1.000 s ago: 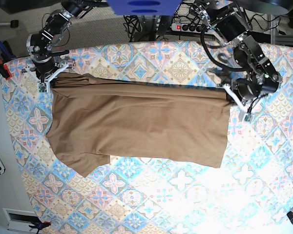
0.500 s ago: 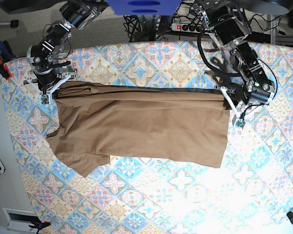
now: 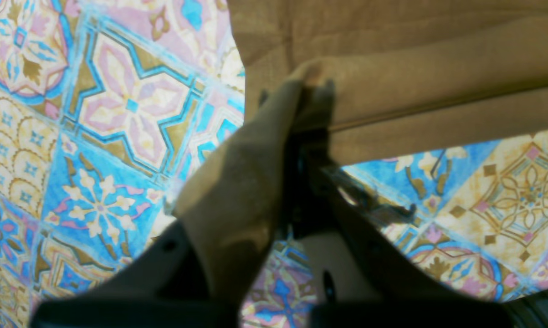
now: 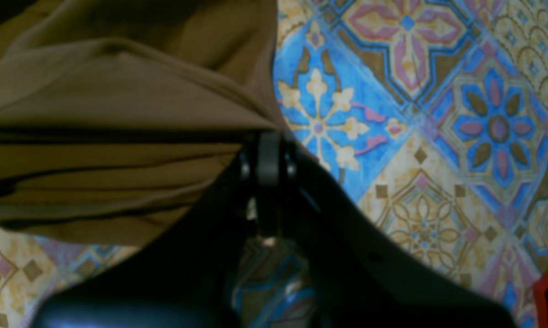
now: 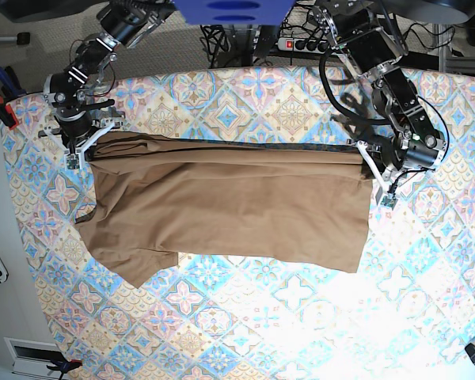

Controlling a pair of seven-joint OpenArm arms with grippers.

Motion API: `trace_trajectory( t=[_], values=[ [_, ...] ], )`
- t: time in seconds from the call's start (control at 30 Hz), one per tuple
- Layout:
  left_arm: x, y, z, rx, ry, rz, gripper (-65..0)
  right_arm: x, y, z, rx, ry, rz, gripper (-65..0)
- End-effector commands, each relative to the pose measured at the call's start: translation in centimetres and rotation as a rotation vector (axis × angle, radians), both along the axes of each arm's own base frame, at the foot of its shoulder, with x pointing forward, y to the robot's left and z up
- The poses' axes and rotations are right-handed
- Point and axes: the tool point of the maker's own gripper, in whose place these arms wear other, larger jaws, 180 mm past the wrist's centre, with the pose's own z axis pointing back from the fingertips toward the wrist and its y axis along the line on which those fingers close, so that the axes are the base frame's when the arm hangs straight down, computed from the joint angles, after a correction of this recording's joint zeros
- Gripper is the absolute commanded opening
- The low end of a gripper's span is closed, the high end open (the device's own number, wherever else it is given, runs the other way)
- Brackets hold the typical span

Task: Layout the t-shirt on the table in an organized manner, then fold the t-shirt properly
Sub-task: 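Hold the shirt edge with both grippers and pull it taut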

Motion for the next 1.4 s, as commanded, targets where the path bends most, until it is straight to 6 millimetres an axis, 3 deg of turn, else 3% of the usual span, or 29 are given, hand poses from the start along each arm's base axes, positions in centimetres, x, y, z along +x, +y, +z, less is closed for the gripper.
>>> trace_trajectory(
  t=[0.0,0.2,0.43,0.6,0.8,1.03,1.23,1.37],
  values=[
    [0.6,0.6,0.9,0.021,-0.027,0.008,-65.0,0.6,-0.8,1.2,-0.027,-0.039,-0.008,-65.0],
    [0.6,0.5,0.9,0.015,-0.028,0.008,-65.0,-0.5,-2.1,0.2,-0.146,0.081,0.007,-65.0],
    [0.1,0.0,-1.8,-0.039,0.054,0.007,-64.7,-1.2,-2.9,0.1,-0.211,0.135,0.012,-65.0],
    [0.1,-0.1,-1.9,-0.041,0.058,0.007,-54.5,-0.7,-3.3,1.8,-0.248,0.102,0.008,-65.0],
    [0.1,-0.1,-1.9,-0.041,0.057,0.007,-48.6,-0.4,-3.7,3.2,-0.280,0.076,0.004,-65.0],
    [0.2,-0.1,-1.8,-0.044,0.055,0.006,-47.5,1.2,-1.4,3.2,-0.277,0.061,0.085,-65.0],
    [0.0,-0.2,-1.9,-0.045,0.058,0.006,-47.9,1.6,-1.3,4.0,-0.292,0.041,0.091,-48.0],
    [0.0,0.1,-1.9,-0.046,0.055,0.018,-48.0,1.7,-1.3,4.1,-0.292,0.038,0.090,-42.2]
  ],
)
